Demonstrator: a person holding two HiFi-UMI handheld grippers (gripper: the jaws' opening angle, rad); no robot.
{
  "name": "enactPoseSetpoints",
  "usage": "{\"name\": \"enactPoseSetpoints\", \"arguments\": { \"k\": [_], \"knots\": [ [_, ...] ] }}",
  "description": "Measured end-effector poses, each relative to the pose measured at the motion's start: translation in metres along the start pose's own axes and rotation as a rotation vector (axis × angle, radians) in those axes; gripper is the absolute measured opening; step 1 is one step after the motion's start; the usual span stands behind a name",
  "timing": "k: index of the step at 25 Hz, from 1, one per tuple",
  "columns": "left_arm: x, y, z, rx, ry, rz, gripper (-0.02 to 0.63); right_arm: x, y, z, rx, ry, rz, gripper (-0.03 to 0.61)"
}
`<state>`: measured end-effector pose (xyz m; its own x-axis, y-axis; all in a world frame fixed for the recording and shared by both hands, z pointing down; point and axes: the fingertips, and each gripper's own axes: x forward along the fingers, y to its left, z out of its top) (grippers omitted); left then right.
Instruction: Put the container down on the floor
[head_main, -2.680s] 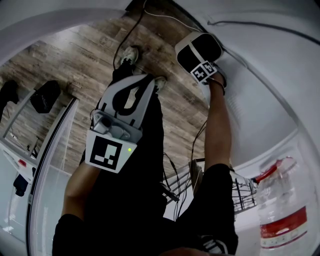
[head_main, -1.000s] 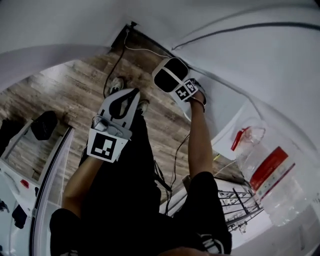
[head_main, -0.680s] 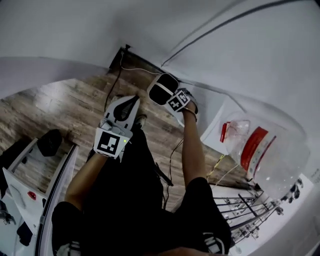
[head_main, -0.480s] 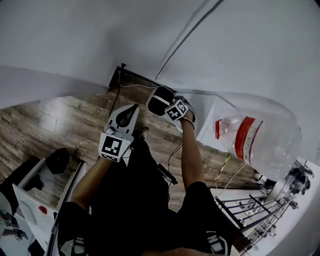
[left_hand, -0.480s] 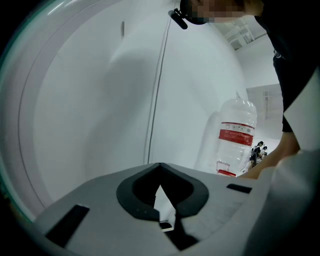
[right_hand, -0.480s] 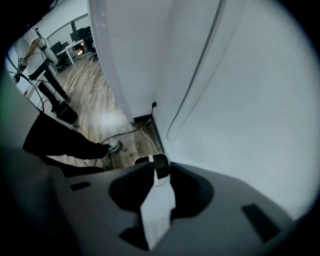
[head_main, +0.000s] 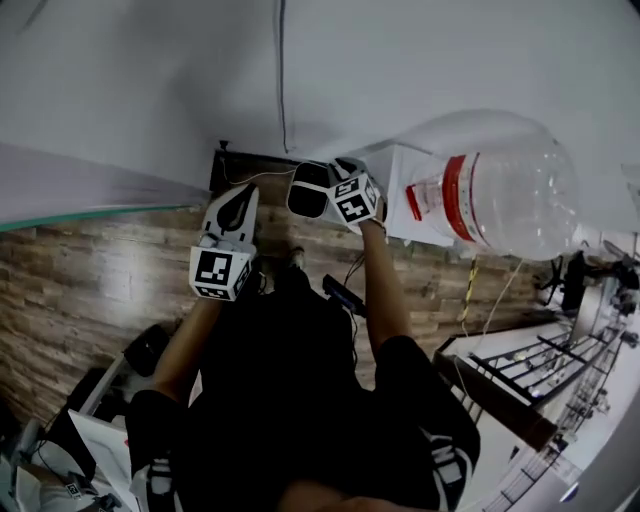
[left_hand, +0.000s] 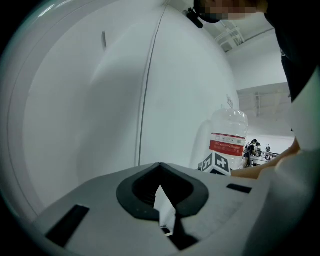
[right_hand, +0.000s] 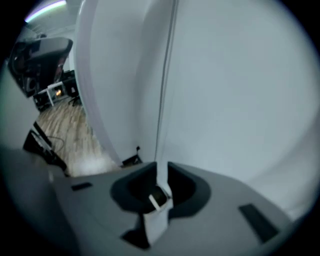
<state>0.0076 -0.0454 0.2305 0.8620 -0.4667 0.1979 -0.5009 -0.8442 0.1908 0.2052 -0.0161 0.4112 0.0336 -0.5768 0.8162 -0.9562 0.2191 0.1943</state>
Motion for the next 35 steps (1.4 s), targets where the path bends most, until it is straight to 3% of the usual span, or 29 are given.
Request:
{"name": "enactPoseSetpoints", "arguments": {
  "k": [11,14,21,26,35],
  "knots": [
    [0.006,-0.032,0.026,0.023,-0.019,-0.064,0.030,-0.120,-0.012,0.033,0.366,-0.348,-0.067,0.087],
    [0.007,-0.043,0.033,0.041,-0.034,-0.069,0.030,-0.148,-0.006,0.034,0.432,-0.428,-0.078,0.044],
    [-0.001,-0.064,0.041,0.057,-0.058,-0.077,0.030,-0.208,0.023,0.033,0.553,-0.601,-0.112,0.043],
    [-0.007,-0.081,0.024,0.052,-0.039,-0.088,0.030,-0.232,0.045,0.018,0.622,-0.656,-0.138,0.035],
    [-0.008,-0.107,0.011,0.054,-0.022,-0.139,0.031,-0.239,0.063,0.001,0.696,-0.657,-0.129,0.032]
  ]
}}
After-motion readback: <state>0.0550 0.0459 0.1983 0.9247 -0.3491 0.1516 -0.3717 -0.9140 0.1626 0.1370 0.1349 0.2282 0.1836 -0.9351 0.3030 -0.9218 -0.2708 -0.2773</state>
